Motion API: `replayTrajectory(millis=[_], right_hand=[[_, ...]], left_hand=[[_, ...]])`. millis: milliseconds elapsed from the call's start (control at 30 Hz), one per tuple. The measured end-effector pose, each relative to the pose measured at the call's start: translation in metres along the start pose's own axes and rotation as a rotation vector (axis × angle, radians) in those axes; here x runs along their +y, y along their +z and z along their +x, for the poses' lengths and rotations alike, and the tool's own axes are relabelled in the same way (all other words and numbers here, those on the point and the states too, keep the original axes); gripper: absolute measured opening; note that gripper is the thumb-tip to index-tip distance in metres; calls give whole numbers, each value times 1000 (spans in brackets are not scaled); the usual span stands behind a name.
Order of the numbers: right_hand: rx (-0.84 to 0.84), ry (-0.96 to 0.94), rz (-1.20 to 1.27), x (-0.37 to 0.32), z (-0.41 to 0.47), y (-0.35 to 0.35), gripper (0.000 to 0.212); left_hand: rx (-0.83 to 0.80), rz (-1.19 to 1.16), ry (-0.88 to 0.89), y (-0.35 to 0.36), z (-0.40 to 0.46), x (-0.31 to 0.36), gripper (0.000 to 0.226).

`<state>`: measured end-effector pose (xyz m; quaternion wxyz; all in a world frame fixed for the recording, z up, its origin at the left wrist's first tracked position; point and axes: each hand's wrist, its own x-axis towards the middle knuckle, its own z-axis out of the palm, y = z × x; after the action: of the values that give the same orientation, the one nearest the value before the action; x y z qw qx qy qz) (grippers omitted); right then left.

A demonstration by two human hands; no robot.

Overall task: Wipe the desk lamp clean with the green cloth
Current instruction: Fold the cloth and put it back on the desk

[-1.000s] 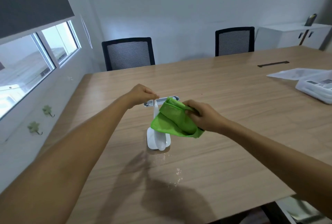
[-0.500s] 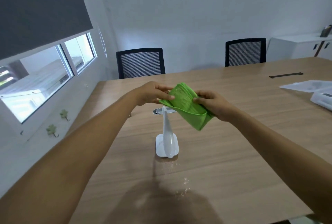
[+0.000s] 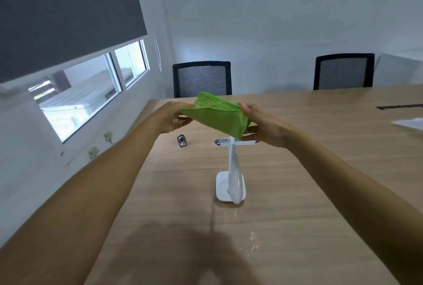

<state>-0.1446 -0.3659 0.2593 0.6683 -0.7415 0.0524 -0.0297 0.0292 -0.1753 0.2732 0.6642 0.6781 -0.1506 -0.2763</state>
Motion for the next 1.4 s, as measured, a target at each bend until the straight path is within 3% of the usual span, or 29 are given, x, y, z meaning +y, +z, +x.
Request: replayTrajectory(millis=[67, 233, 333, 433, 500, 600, 667, 767, 900, 1000, 1100, 1167, 1233, 1400], right_hand=[[13, -16, -24, 1, 22, 21, 79], [114, 45, 138, 2, 78, 81, 48], [138, 124, 124, 8, 108, 119, 53], [139, 215, 80, 27, 132, 154, 64], [140, 256, 95, 42, 142, 177, 61], [145, 332, 133, 57, 141, 208, 27], [122, 389, 166, 73, 142, 226, 34], [118, 489, 221, 98, 143, 248, 23], [121, 574, 213, 133, 142, 268, 20], [154, 597, 185, 157, 139, 280, 21], [227, 590, 141, 183, 141, 288, 22], [252, 571, 55, 223, 156, 288, 24], [278, 551, -16, 259, 169, 287, 34], [322, 564, -203, 217, 130, 295, 26]], left_hand=[[60, -102, -2, -23, -6, -7, 15], [253, -148, -32, -80, -26, -21, 14], [282, -200, -74, -115, -42, -30, 14], [249, -215, -116, -144, -60, -43, 40], [258, -179, -126, -162, -69, -56, 33], [361, -134, -175, -186, -80, -84, 7], [453, -128, -235, -200, -85, -105, 10], [537, -107, -314, -215, -90, -137, 16], [579, -12, -391, -228, -92, -178, 30], [601, 93, -418, -230, -87, -206, 13], [616, 290, -424, -228, -83, -228, 25], [615, 456, -429, -226, -84, -237, 20], [614, 571, -418, -224, -84, -246, 27], [650, 612, -379, -220, -81, -262, 27]])
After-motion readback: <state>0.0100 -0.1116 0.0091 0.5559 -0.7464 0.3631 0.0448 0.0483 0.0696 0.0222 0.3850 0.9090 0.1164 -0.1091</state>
